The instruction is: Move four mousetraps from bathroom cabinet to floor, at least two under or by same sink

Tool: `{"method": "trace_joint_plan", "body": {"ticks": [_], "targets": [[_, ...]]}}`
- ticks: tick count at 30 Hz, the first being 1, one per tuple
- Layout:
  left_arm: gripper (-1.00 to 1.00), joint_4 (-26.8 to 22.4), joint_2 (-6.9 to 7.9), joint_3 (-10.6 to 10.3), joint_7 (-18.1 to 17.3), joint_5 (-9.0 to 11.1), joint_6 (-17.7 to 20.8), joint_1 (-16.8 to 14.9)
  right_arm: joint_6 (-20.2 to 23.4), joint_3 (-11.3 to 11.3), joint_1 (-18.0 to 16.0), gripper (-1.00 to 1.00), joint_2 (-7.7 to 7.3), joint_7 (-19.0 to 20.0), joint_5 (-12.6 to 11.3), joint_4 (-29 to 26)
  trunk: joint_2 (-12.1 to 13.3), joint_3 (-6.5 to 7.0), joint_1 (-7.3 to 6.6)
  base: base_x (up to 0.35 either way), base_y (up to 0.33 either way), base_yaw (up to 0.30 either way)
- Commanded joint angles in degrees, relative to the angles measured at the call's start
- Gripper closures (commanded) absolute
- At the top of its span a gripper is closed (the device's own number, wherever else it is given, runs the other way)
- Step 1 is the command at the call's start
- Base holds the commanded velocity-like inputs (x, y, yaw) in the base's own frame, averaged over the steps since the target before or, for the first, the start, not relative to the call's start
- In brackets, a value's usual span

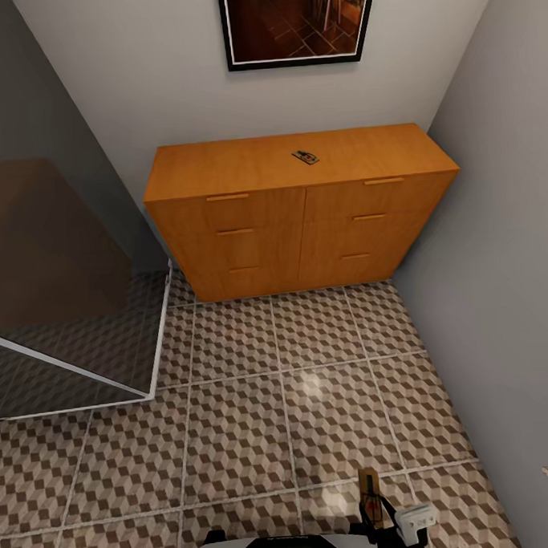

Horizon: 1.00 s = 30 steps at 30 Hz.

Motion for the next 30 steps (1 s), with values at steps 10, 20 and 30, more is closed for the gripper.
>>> {"method": "trace_joint_plan", "body": {"ticks": [10,20,30], "targets": [[-1.0,0.3,-0.02,-0.5,0.3,0.0,-0.3,-0.1,-0.4,0.2,0.1,1.0,-0.13,0.1,-0.7,0.0,-0.1,-0.07,0.03,0.0,0.0,0.0],[-1.0,0.8,2.56,1.8,-0.2,-1.6,-3.6,3.2,1.5,0.3,0.7,1.0,1.14,-0.3,-0.6,0.1,-0.1,-0.07,0.03,0.0,0.0,0.0],[-1.0,0.2,2.5,1.8,-0.2,-1.6,-6.8,6.4,4.6,0.3,0.7,1.0,1.24,-0.2,-0.6,0.0,-0.1,-0.07,0.03,0.0,0.0,0.0]]}}
